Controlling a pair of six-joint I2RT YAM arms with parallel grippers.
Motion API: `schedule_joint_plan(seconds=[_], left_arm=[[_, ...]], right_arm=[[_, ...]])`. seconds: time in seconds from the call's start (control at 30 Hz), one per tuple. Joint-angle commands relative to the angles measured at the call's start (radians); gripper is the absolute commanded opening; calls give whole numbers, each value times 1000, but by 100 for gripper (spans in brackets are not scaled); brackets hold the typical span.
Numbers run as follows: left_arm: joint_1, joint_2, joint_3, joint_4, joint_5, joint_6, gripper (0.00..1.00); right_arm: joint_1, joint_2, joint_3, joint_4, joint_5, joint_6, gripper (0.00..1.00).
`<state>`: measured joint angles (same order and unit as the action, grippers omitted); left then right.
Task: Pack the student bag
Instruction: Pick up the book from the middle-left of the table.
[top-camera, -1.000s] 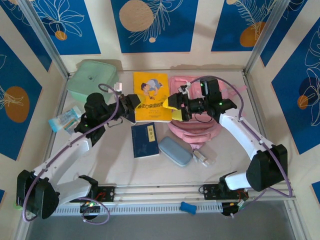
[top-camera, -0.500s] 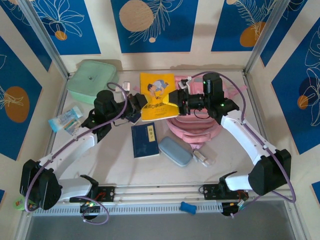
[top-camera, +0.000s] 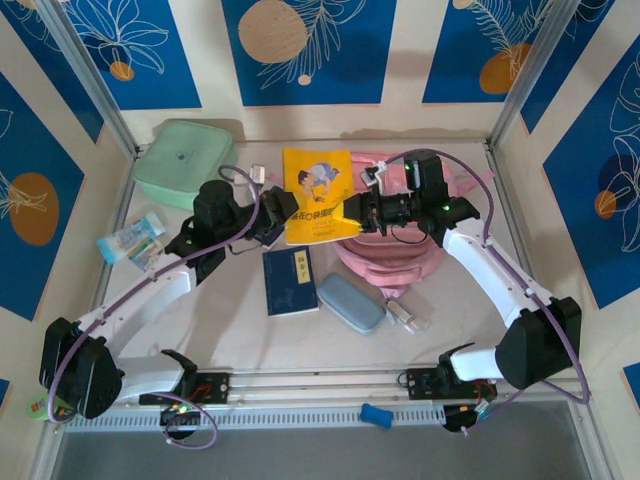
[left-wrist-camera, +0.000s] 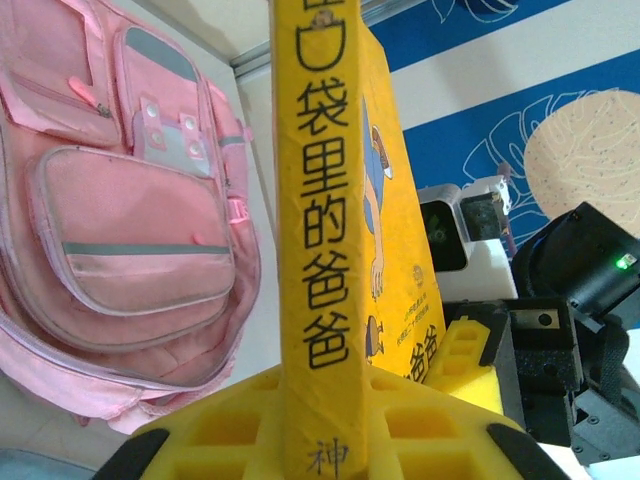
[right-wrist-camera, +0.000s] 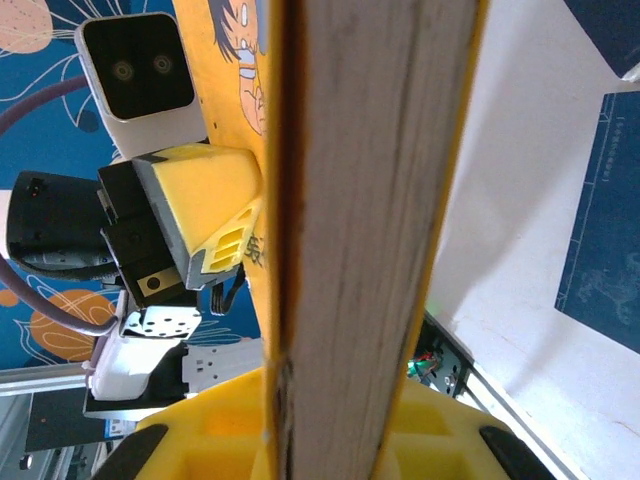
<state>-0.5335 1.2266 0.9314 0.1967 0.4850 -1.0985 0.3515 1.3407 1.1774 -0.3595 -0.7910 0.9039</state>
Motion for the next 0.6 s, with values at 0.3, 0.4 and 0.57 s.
schedule_joint_plan(seconds=[0.3,0.4,0.57], left_arm=[[-61,61,162,-355,-114,404,58],[-103,129,223,-444,-139,550,61],[-202,255,316,-511,-183,816,64]], right_arm=[[-202,-61,119,-379,52,-278,0],[-280,-94,113,-444,61,-308,0],[-407,-156,75,-532,116,-336,0]])
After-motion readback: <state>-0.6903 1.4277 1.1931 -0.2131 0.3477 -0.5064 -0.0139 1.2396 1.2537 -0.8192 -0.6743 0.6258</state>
